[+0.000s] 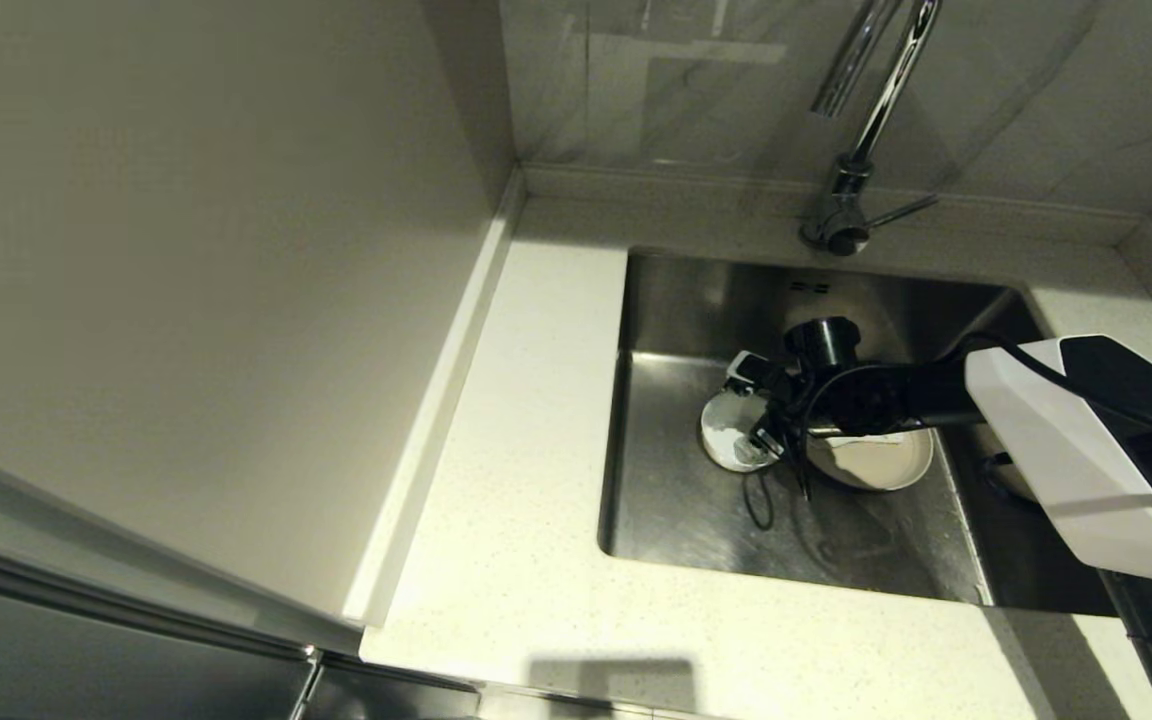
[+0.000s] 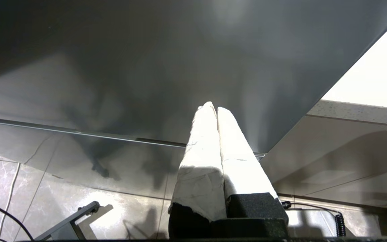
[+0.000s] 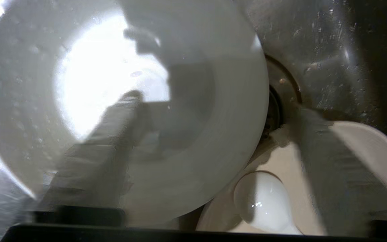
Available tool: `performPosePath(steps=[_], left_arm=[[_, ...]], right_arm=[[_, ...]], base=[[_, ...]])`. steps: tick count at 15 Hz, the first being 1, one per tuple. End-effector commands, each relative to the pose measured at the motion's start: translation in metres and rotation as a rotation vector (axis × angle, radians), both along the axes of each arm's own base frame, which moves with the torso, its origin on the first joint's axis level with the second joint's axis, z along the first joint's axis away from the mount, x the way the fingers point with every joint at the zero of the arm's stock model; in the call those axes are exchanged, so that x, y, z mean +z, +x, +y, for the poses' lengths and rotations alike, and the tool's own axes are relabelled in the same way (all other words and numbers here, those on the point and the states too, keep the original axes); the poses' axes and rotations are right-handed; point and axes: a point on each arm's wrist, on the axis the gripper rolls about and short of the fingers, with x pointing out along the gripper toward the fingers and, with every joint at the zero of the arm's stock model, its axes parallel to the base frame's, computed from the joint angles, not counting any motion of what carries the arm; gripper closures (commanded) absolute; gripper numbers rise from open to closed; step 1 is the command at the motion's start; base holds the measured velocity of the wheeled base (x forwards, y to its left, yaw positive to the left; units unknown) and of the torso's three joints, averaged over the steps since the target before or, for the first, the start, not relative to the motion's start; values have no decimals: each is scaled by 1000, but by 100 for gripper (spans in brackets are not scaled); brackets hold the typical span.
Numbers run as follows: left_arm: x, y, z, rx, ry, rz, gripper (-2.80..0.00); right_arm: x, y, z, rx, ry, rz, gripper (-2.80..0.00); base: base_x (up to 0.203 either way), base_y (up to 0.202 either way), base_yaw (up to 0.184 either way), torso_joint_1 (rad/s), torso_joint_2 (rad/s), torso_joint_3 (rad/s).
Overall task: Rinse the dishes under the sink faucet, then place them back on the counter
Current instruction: Put a bowl back to the table from the sink
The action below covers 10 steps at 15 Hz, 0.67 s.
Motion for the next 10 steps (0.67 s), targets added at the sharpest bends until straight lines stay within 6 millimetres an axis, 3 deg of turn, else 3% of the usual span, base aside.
performPosePath(steps=[1,5,10], left_arm=[[0,0,0,0,-1,-4,0],[0,0,0,0,-1,-4,0],[0,0,0,0,-1,-4,0]], right_arm=[[-4,0,1,4,-4,8,0],[-9,-4,0,1,-3,30,0],[6,-6,-7,-29,23,8,0]], base=[[0,0,0,0,0,0],[0,0,0,0,0,0],[0,0,0,0,0,0]])
